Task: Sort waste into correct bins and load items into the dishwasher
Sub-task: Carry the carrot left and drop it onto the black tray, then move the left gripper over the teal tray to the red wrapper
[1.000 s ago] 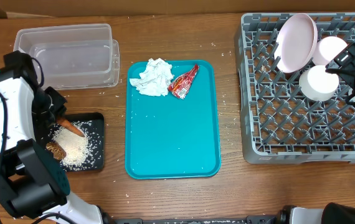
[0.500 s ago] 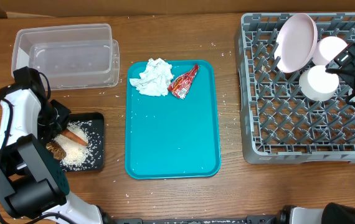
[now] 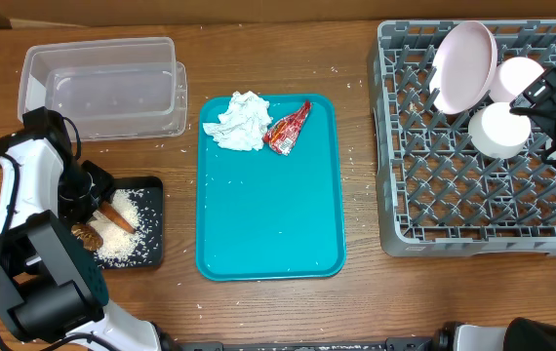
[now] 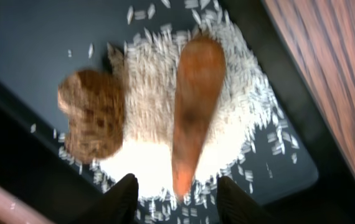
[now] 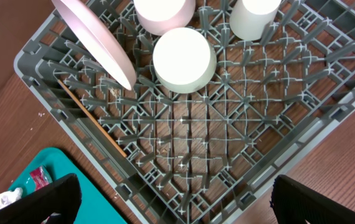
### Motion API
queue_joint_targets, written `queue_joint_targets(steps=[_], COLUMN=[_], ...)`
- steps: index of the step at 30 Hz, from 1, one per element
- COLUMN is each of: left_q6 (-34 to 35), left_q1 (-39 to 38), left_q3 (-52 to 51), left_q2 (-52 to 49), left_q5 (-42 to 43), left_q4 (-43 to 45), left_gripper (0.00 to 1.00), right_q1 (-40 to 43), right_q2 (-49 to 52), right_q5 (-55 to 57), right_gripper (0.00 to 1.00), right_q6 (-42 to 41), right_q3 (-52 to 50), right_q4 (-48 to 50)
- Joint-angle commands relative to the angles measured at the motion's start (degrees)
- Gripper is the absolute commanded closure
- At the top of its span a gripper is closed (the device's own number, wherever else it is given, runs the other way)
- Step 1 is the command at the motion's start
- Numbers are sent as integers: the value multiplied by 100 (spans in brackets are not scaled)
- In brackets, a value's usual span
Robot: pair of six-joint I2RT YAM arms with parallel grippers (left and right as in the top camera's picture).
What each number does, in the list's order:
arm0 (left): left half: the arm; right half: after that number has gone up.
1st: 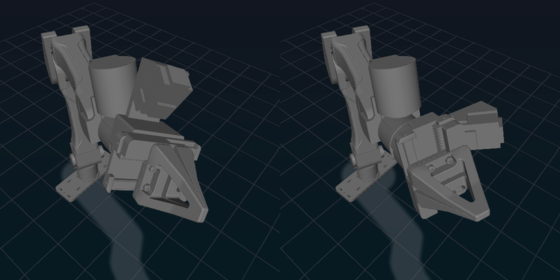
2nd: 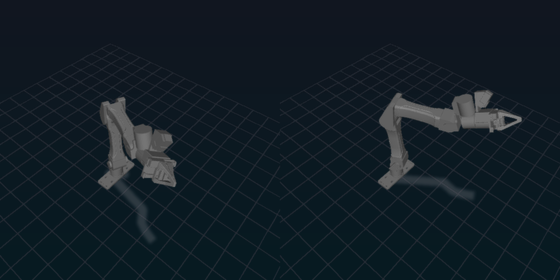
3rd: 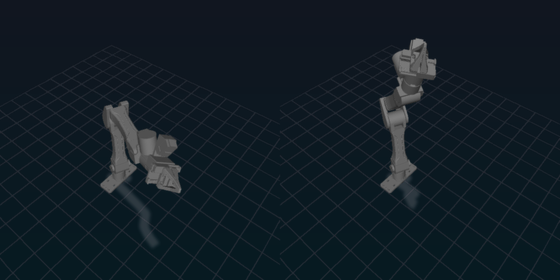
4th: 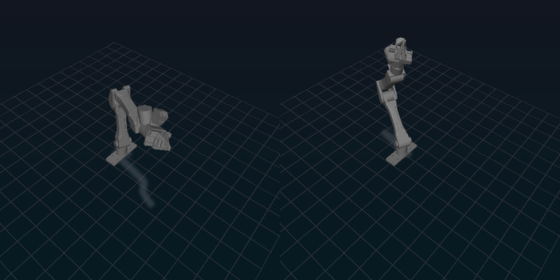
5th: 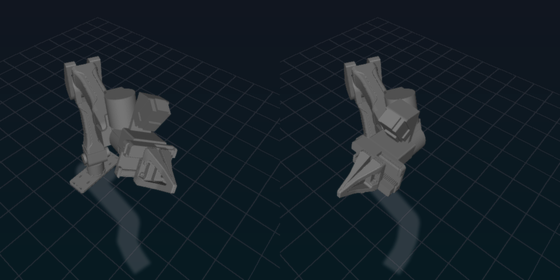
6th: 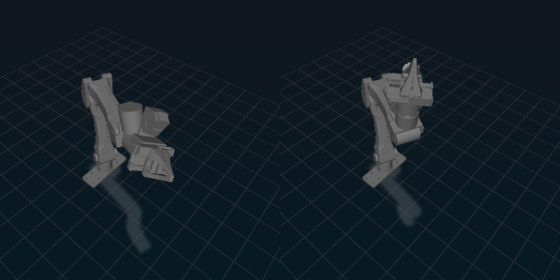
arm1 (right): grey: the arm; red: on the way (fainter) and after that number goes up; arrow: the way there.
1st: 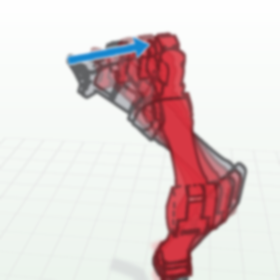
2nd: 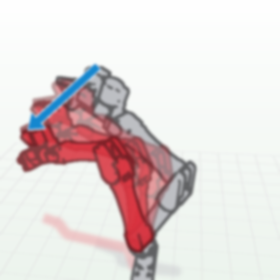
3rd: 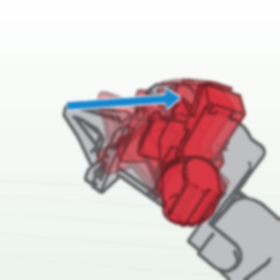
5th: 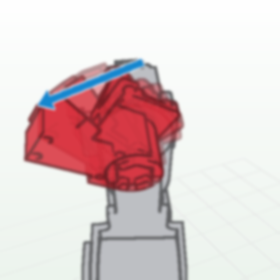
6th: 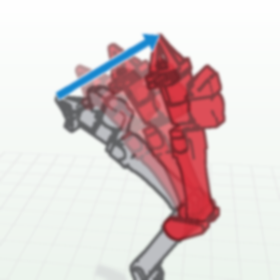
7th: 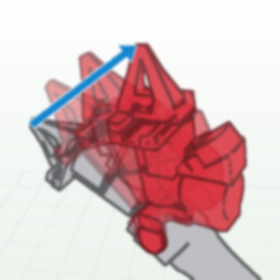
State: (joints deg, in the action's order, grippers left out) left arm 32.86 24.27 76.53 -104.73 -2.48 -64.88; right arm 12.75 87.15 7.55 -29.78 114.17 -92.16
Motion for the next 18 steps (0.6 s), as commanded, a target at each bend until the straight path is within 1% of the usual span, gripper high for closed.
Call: queue_joint_targets(steps=[1, 5, 8, 11, 12, 13, 14, 15, 16, 18], left_q6=[-160, -216, -190, 74, 136, 214, 278, 378, 466, 586], left_q1=[20, 17, 26, 66, 90, 125, 175, 232, 317, 496], left_q3=[680, 1375, 1537, 1537, 1537, 1537, 1537, 1537, 1537, 1513], left_q2=[28, 295, 693, 1045, 1128, 1193, 1228, 1231, 1226, 1198], left_q5=[391, 407, 387, 92, -9, -92, -87, -81, -37, -26], left_q4=[-380, -979, -1021, -905, -844, -802, -789, -793, -807, -833], left_gripper=[58, 58, 56, 50, 46, 35, 21, 14, 2, 0], right_q1=[24, 24, 24, 24, 24, 24, 24, 24, 24, 24], right_q2=[-37, -37, -37, -37, -37, -37, -37, -37, -37, -37], right_q5=[55, 55, 55, 55, 55, 55, 55, 55, 55, 55], right_gripper=[0, 0, 0, 0, 0, 0, 0, 0, 0, 0], right_q6=[-28, -26, -26, -26, -26, -26, -28, -26, -26, -26], right_q3=[59, 59, 59, 59, 59, 59, 59, 59, 59, 59], right_q4=[28, 31, 31, 31, 28, 28, 31, 28, 31, 31])
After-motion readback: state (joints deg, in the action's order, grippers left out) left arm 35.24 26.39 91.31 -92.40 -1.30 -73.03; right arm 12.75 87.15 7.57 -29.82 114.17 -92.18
